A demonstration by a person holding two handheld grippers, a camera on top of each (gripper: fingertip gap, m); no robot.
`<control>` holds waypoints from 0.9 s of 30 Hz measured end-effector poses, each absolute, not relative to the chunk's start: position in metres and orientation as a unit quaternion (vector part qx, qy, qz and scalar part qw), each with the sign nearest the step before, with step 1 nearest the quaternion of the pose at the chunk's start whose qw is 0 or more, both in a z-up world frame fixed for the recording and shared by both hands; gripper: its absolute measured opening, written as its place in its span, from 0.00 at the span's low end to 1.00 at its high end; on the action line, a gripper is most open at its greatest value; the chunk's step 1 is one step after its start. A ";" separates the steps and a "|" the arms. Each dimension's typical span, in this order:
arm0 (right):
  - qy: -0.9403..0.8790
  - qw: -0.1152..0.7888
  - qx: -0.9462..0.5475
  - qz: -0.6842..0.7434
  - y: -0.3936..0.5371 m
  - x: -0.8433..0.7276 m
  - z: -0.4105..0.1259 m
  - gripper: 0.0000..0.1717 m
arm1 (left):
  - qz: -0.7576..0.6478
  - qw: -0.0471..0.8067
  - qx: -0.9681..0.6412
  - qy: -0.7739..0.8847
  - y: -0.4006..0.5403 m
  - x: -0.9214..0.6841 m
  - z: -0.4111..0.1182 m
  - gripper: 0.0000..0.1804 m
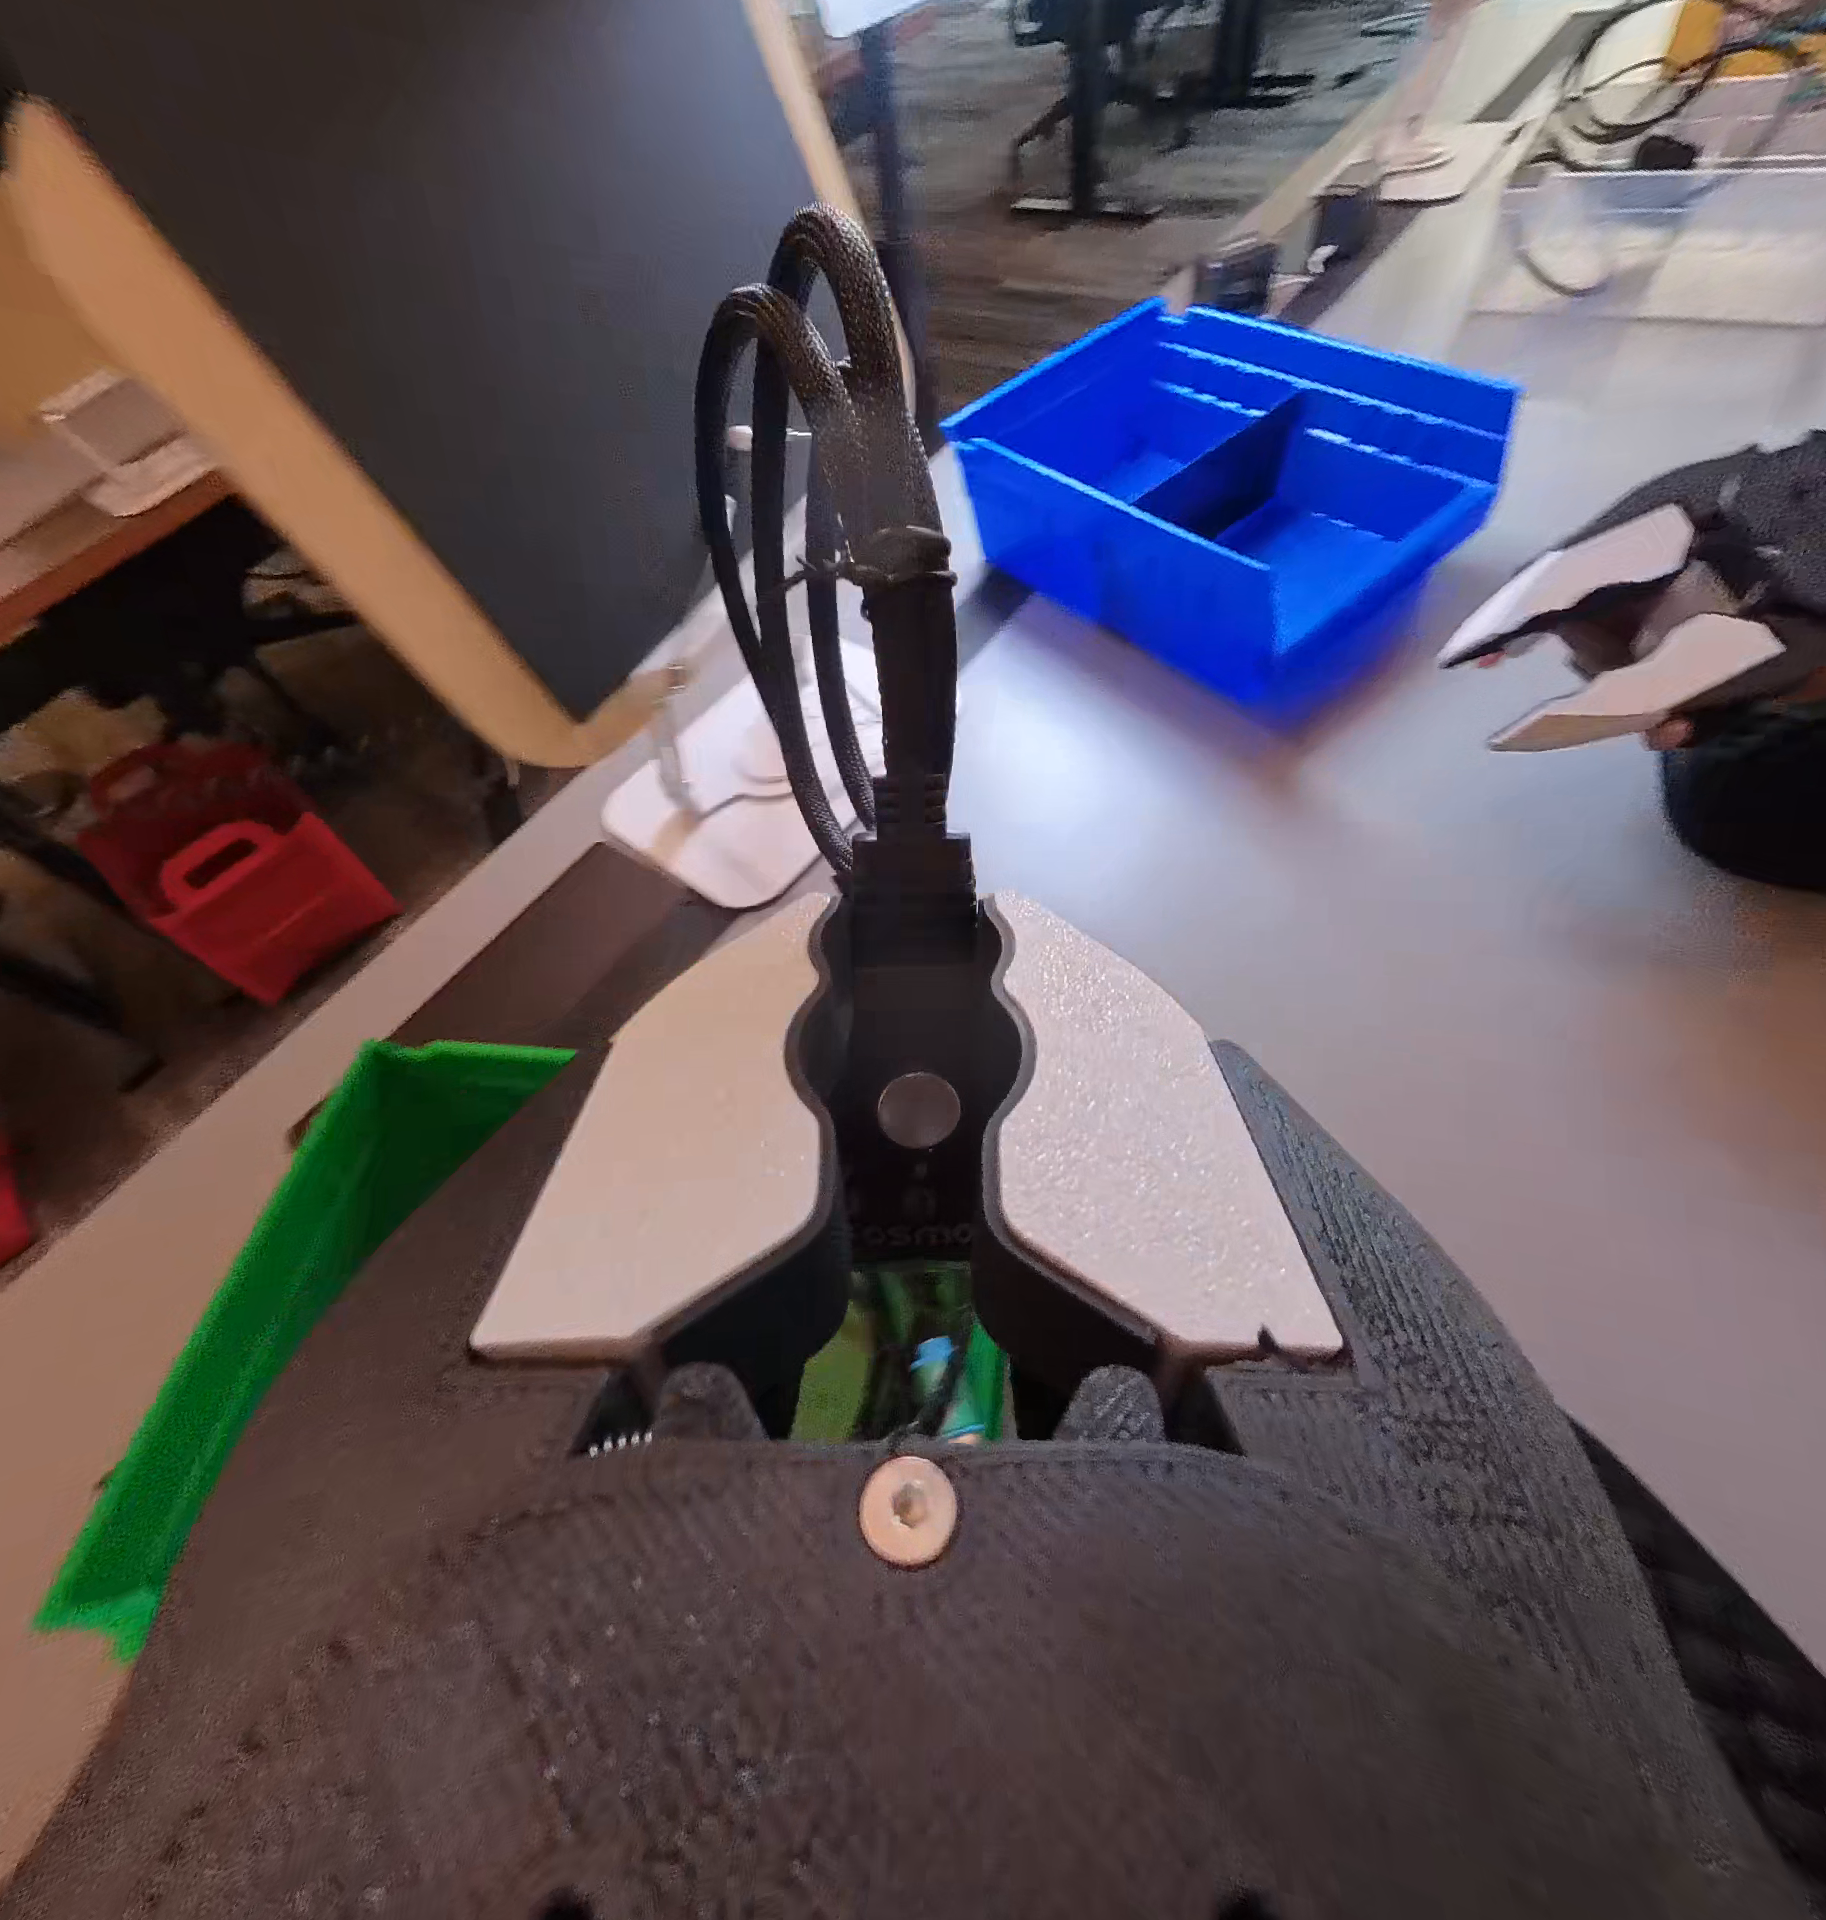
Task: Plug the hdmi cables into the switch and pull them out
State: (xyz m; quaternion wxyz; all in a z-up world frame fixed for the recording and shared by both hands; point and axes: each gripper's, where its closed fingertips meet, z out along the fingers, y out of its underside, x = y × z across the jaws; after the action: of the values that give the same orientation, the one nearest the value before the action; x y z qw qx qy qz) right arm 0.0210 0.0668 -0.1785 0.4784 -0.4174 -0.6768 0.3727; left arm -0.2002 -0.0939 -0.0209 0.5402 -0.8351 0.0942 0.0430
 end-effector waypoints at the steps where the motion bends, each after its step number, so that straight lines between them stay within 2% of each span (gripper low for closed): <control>1: -0.683 0.489 -0.400 0.365 0.060 0.019 -0.171 0.21 | 0.027 0.539 -0.835 0.105 -0.089 -0.185 -0.028 0.13; 7: -0.713 0.550 -0.297 0.317 0.012 0.007 -0.133 0.22 | -0.068 0.523 -0.834 0.164 -0.062 -0.109 -0.070 0.13; 12: -0.728 0.614 -0.199 0.229 -0.019 -0.004 -0.109 0.25 | -0.105 0.462 -0.858 0.199 -0.048 -0.062 -0.111 0.13; 18: -0.766 0.631 -0.099 0.075 -0.027 -0.028 -0.133 0.30 | -0.129 0.383 -0.891 0.205 -0.034 -0.036 -0.155 0.13; 21: -0.793 0.605 -0.074 -0.001 -0.018 -0.040 -0.161 0.31 | -0.135 0.352 -0.901 0.214 -0.030 -0.027 -0.168 0.13; 27: -0.804 0.592 -0.048 -0.035 -0.013 -0.048 -0.189 0.15 | -0.140 0.320 -0.911 0.219 -0.027 -0.021 -0.192 0.13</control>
State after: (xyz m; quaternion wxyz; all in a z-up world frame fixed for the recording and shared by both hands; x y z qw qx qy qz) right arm -0.0485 -0.0133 -0.1893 0.5920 -0.0482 -0.8037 -0.0355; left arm -0.0211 -0.0274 -0.1918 0.3204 -0.9110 0.2186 -0.1400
